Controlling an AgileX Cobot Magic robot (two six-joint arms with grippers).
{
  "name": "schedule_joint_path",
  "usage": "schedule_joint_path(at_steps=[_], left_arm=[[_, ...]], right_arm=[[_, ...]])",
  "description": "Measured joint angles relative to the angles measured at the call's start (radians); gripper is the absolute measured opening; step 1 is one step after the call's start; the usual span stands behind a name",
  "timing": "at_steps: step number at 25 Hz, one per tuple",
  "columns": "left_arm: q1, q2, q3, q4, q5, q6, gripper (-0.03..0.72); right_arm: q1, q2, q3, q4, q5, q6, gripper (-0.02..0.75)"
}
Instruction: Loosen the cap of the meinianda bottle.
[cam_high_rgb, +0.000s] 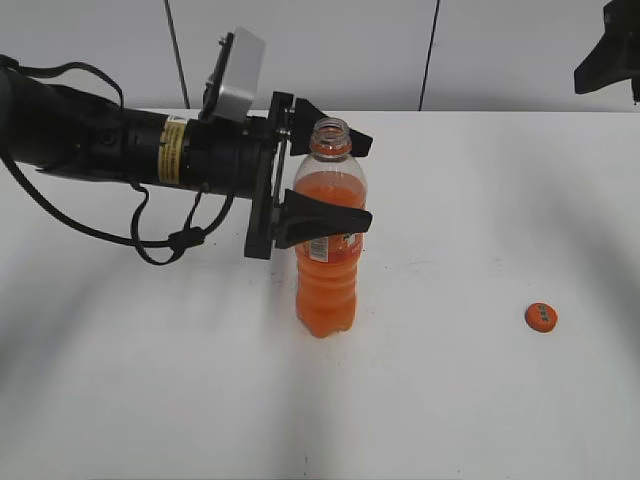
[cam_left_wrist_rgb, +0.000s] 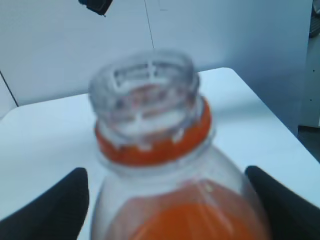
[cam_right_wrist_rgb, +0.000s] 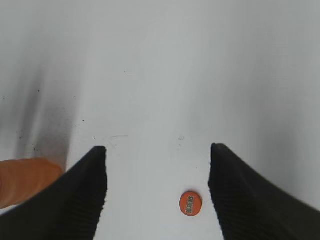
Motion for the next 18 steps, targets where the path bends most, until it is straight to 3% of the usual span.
schedule_joint_path(at_steps=[5,11,14,18], left_arm=[[0.000,-0.090,0.000,0.001,0.000,-0.023,0.566],[0.000,-0.230,0.000,0.002,0.018,-0.166,0.566],[-0.001,-0.317,0.000,0.002,0.143,-0.257,0.566],[-0.002,-0.416,0.000,0.002,0.457,-0.383,0.566]], right_arm=[[0.000,-0.005,-0.046,0.000,0.043,0.000,0.481],[0.000,-0.005,-0.118,0.000,0.103,0.000,0.481],[0.000,-0.005,-0.153,0.000,0.128,0.000,0.481],[0.000,-0.005,-0.198,-0.001,0.156,0.000,0.481]])
